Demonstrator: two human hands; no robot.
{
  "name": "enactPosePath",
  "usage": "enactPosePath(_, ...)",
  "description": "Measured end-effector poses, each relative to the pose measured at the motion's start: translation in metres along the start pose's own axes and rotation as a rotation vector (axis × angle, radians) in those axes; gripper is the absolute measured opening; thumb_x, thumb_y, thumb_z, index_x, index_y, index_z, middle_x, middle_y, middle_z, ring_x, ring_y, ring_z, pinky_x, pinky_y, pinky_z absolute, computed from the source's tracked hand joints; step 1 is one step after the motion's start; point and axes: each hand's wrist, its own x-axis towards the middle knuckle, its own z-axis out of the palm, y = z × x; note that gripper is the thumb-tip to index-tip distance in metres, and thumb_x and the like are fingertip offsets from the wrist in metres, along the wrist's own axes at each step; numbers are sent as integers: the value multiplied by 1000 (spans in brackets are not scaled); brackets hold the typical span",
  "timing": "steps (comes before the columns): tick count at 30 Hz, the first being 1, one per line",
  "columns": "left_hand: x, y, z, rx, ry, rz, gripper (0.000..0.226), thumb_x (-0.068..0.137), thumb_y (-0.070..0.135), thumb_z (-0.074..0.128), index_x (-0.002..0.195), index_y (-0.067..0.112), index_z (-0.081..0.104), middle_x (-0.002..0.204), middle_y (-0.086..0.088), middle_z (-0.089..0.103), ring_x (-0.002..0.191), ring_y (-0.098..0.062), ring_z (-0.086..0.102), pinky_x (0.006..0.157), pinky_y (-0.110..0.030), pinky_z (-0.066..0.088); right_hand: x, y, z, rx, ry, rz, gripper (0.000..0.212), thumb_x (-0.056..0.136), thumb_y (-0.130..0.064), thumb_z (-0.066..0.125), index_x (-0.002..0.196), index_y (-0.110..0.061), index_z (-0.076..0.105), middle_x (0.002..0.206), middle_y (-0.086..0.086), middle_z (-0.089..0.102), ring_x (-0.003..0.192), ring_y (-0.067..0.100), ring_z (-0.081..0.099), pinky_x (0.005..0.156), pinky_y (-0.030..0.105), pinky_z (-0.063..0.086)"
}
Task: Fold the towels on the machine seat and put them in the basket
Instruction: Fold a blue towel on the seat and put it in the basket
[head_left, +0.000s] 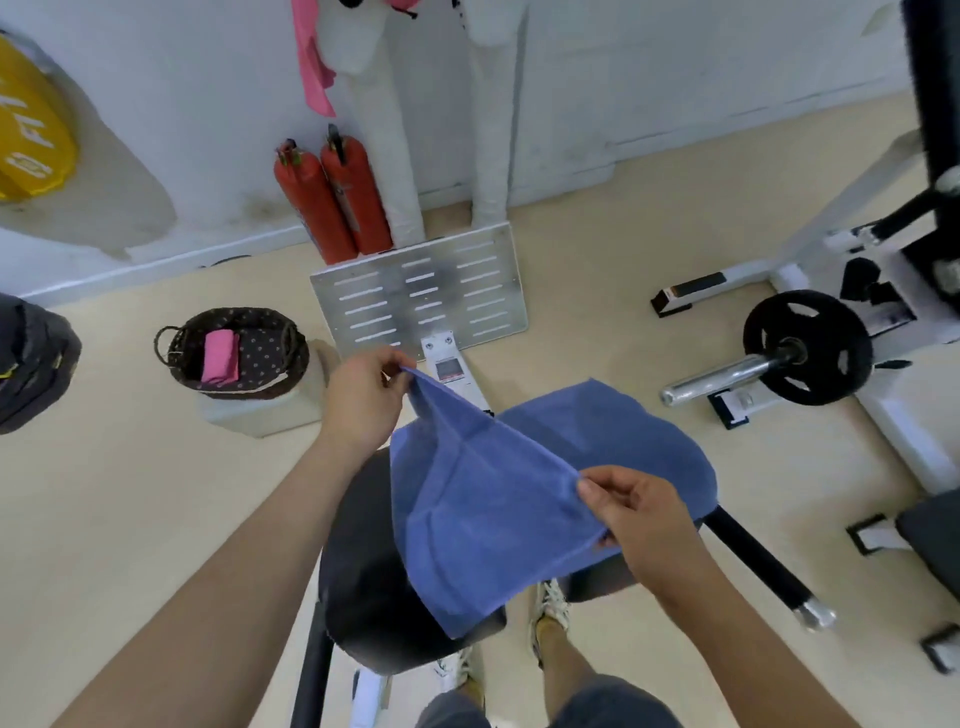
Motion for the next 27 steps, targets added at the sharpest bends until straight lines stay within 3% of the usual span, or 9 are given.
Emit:
enactPosePath(4,17,45,40,71,-41,115,15,86,7,58,91,17,67,84,2,63,78,-20,57,68,-27,38,13,15,-57,-42,86,10,20,95,-14,54,82,-13,69,51,-8,59,45,4,51,50,15,45)
enactPosePath(7,27,78,76,131,-81,156,12,88,11,56,90,17,66,88,0,62,77,-19,54,67,-28,36,25,33,-92,-90,194,20,20,94,-14,56,78,-13,68,53,-4,58,43,6,48,48,16,44)
enactPosePath(10,36,98,117,206,-131,190,16,89,11,53,96,13,67,94,-5,65,86,-25,59,70,-30,40,43,61,-115,-439,304,-21,19,93,-20,57,76,-15,64,61,-1,60,57,15,55,59,26,45)
enactPosePath(12,38,101,141,276,-192,197,18,90,11,51,99,12,67,98,-9,65,90,-28,59,69,-29,38,54,76,-120,-648,272,7,18,93,-25,55,78,-16,62,66,-1,62,66,20,57,63,32,46)
enactPosePath(15,36,102,167,341,-255,203,17,91,13,50,97,12,66,101,-10,63,87,-29,58,67,-30,37,63,85,-126,-811,225,79,20,92,-32,54,76,-20,58,74,-3,59,72,19,56,65,31,45)
enactPosePath(22,35,103,189,349,-220,165,17,93,16,48,98,12,63,102,-8,57,89,-29,57,67,-30,35,72,92,-136,-726,207,-23,14,92,-30,56,83,-20,59,88,-8,47,75,13,53,69,24,42)
enactPosePath(27,54,117,180,316,-94,185,18,95,13,42,103,14,58,102,-9,59,87,-33,56,66,-31,33,70,97,-137,-597,195,-65,14,91,-24,58,77,-24,52,94,-13,52,80,6,54,72,22,43)
